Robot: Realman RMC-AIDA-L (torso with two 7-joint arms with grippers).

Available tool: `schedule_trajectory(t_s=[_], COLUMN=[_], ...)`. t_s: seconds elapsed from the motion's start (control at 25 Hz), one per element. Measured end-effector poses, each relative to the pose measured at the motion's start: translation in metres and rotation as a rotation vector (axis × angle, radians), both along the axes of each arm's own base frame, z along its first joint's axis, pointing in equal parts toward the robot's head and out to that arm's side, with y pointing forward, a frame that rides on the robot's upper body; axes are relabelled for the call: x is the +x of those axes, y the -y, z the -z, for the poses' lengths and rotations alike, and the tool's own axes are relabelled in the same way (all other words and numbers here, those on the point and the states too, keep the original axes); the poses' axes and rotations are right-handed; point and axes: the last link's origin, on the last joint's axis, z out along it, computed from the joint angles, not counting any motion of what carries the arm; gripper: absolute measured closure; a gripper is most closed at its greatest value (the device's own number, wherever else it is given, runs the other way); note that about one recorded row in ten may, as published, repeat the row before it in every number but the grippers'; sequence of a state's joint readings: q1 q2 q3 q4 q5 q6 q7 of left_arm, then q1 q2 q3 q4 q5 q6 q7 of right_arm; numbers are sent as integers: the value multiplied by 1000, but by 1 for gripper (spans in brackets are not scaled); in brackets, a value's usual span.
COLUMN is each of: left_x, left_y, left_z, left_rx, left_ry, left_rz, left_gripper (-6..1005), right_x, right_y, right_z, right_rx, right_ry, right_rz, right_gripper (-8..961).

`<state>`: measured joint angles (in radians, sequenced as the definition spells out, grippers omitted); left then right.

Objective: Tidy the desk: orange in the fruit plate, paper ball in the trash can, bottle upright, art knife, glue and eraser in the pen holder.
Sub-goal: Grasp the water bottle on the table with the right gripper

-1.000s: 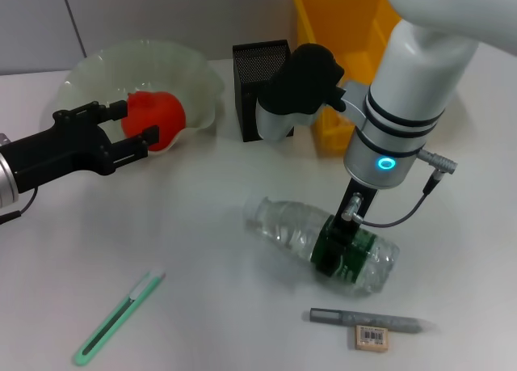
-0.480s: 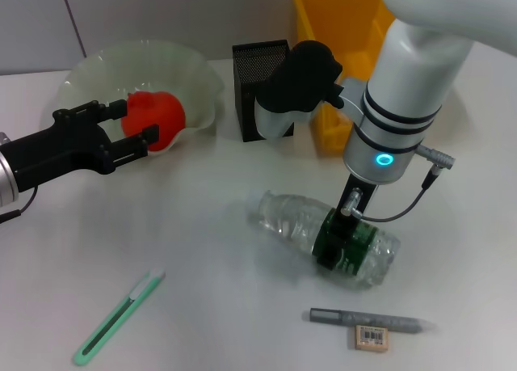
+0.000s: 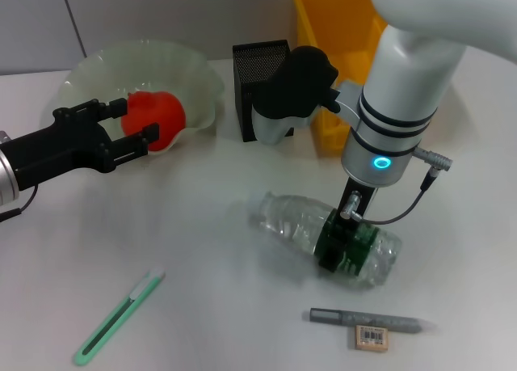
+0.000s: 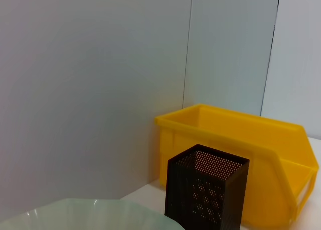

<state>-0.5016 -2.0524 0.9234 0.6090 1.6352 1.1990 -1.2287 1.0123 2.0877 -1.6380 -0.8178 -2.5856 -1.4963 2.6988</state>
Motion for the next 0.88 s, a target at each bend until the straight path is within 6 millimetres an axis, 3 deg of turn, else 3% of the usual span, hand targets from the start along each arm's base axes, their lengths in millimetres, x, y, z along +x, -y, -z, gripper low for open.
schedule_trajectory(t_s=[0.88], left_x=[-1], left_y=[-1], left_z=[1], left_rx=[6], left_ry=[-6], left_rz=[-4], left_gripper=[306], right_x=[-2], right_y=[-2], right_z=[1], right_rx=[-3], right_ry=[9], right_rz=[-13], right_gripper=[194])
